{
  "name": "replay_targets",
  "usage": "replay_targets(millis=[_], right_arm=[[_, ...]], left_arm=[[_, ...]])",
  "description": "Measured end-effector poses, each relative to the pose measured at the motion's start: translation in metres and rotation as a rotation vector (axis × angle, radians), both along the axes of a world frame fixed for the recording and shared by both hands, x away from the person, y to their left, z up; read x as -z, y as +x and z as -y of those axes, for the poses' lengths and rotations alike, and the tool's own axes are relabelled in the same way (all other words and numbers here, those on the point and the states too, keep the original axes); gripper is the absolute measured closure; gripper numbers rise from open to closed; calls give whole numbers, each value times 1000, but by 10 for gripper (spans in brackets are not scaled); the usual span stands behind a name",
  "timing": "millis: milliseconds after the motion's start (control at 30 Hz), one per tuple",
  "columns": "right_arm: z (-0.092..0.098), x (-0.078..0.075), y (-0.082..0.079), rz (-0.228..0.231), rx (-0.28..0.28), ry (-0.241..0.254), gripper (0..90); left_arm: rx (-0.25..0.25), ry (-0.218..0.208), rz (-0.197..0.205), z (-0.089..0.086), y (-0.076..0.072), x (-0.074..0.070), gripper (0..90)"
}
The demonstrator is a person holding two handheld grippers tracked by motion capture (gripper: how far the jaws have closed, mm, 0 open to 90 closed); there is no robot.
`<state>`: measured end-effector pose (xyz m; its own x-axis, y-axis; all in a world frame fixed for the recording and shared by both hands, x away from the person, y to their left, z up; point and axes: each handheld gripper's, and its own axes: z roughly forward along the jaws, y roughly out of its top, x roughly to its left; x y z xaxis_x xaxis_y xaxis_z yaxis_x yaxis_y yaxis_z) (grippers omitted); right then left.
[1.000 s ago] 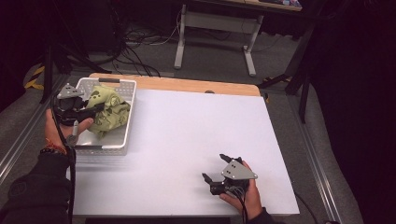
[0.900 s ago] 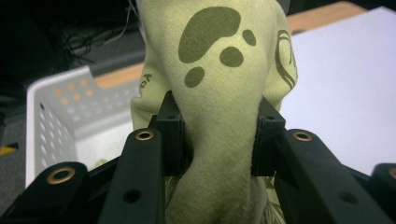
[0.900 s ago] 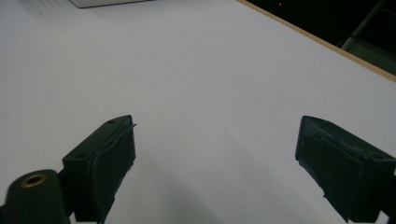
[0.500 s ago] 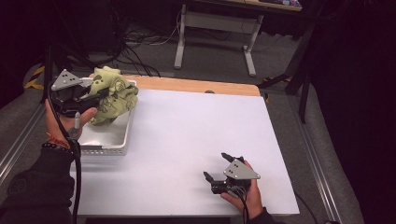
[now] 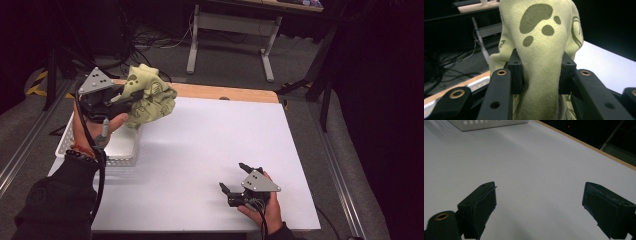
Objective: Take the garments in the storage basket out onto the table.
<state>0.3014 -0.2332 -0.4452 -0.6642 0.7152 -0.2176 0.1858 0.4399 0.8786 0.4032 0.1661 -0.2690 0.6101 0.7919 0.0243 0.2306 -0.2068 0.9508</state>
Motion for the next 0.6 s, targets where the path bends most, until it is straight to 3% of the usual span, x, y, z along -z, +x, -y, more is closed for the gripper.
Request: replay_targets(millis=[233, 600], right_arm=[[1, -1, -1, 4, -3, 12, 128], [4, -3, -1, 16, 8, 24, 128]], left_arm=[[97, 3, 7, 44, 0, -2, 646], [200, 10, -7, 90, -3, 6, 646]])
